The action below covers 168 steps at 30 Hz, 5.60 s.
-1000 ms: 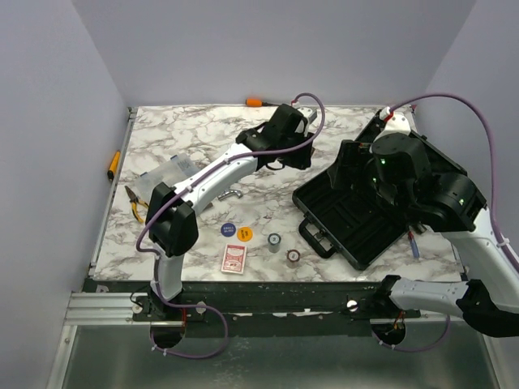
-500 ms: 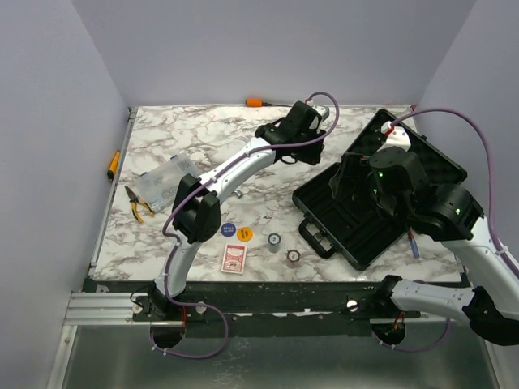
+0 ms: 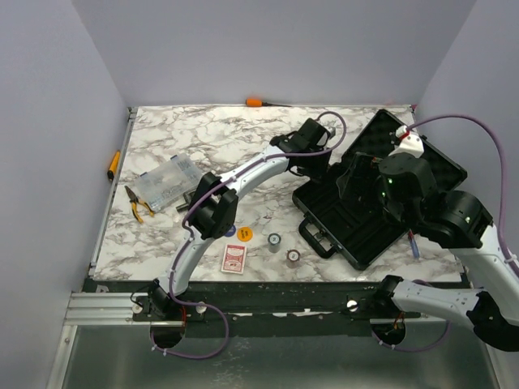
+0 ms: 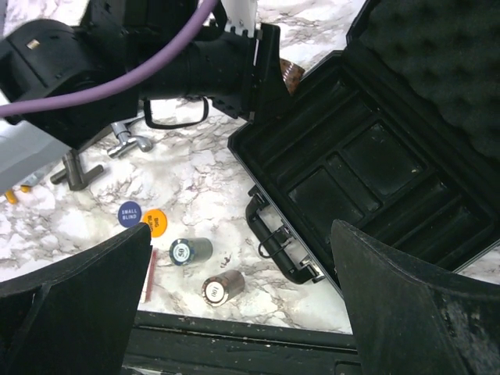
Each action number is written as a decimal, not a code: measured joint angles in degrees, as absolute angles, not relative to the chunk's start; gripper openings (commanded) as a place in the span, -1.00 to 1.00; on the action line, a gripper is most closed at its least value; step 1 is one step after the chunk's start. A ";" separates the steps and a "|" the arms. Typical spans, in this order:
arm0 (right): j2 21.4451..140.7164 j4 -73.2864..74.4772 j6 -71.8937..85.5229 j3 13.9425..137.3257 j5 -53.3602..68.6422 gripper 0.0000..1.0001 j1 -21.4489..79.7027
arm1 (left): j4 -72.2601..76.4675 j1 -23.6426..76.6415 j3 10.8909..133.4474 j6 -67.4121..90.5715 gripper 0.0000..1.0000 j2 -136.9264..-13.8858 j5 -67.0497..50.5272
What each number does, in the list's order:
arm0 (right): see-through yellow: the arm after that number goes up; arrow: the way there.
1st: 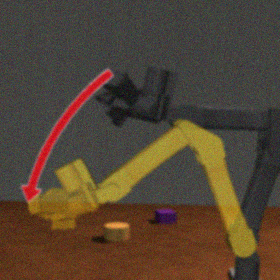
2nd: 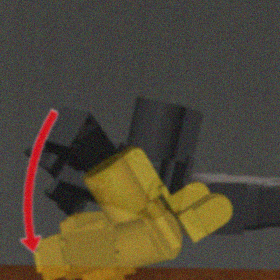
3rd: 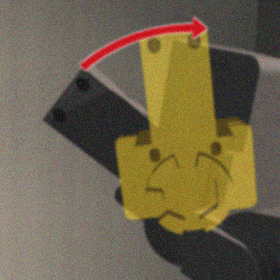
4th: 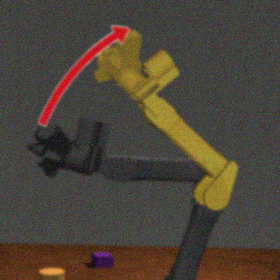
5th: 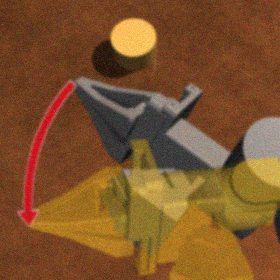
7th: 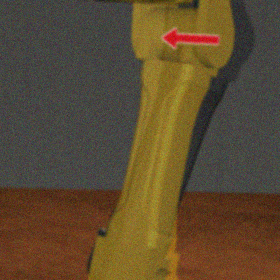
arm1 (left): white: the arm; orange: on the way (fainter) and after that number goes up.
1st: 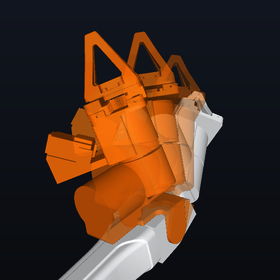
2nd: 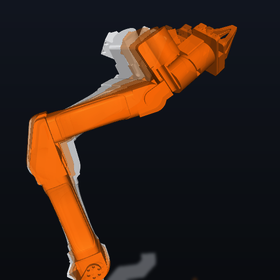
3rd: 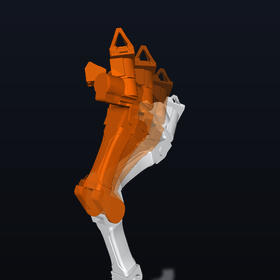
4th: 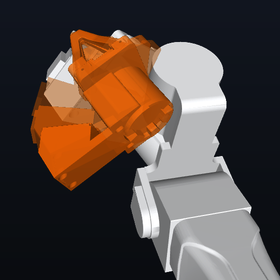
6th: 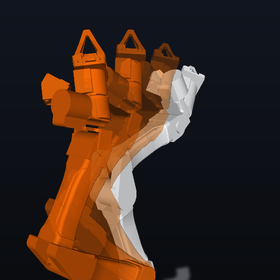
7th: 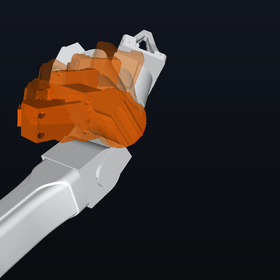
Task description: Pack up texas hold em set
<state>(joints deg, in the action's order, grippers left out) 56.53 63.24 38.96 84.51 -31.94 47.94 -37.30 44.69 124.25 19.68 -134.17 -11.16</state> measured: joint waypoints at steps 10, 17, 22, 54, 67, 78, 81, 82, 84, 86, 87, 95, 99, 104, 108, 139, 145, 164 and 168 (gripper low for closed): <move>52.86 63.26 40.60 83.72 -33.06 1.00 47.94 | -37.39 45.89 128.20 19.27 -1.00 -138.47 -11.53; 51.66 63.26 40.73 83.59 -33.89 1.00 47.94 | -37.54 46.22 128.57 18.59 -0.66 -139.44 -11.07; 51.20 63.29 40.73 83.00 -34.09 1.00 47.94 | -37.69 46.22 128.57 18.59 -0.45 -139.57 -10.85; 51.05 58.74 43.68 76.31 -28.64 0.67 47.94 | -34.70 46.30 105.10 18.63 0.70 -101.47 0.64; 63.35 49.41 37.23 70.57 -14.44 0.15 42.50 | -35.57 44.18 63.18 20.10 0.97 -72.97 14.76; 73.58 44.34 33.67 67.72 0.34 -0.06 28.77 | -34.54 38.79 47.59 21.56 0.97 -52.07 17.26; 77.34 42.41 32.56 67.72 2.28 -0.24 26.20 | -33.76 38.68 45.12 21.30 0.97 -47.35 18.72; 78.89 41.63 32.16 67.75 2.76 -0.30 25.17 | -33.39 38.68 44.38 21.19 0.97 -46.26 19.40; 82.26 40.10 31.38 67.79 3.55 -0.36 23.53 | -32.82 38.68 42.30 20.93 0.97 -43.48 21.08; 85.52 38.83 30.94 67.83 4.03 -0.38 22.79 | -32.86 38.68 40.82 20.78 0.98 -42.02 22.06; 87.20 38.24 30.83 67.83 4.40 -0.38 21.93 | -32.82 38.61 40.05 20.84 0.98 -41.10 22.39; 95.50 32.69 29.78 68.53 6.98 -0.63 21.54 | -32.27 38.57 33.61 24.47 0.97 -32.29 23.77; 99.90 31.40 29.52 70.28 7.16 -0.68 21.43 | -31.94 38.57 29.36 25.26 0.97 -27.00 23.86; 103.85 31.00 29.36 71.85 6.90 -0.70 20.88 | -30.46 38.57 28.56 25.23 0.97 -25.56 24.27; 105.69 31.31 28.45 73.80 5.34 -0.70 20.27 | -29.54 38.57 28.56 25.23 0.97 -25.96 24.91; 105.89 35.16 18.74 83.55 1.48 -0.16 15.25 | -27.86 38.57 28.34 24.10 0.97 -27.24 24.88; 98.72 36.62 17.96 84.31 4.99 0.49 15.25 | -27.40 38.57 28.32 23.94 0.98 -27.24 24.86; 68.16 40.69 25.52 69.91 1.02 1.00 15.25 | -29.95 38.57 31.31 24.93 0.97 -33.50 19.29; 64.97 43.05 28.56 66.72 -1.06 1.00 15.25 | -30.17 38.57 33.71 25.30 0.97 -35.75 17.85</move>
<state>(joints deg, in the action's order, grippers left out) 64.97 43.05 28.56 66.72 -1.06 15.25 -30.17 38.57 33.71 25.30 -35.75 17.85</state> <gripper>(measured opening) 0.998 0.986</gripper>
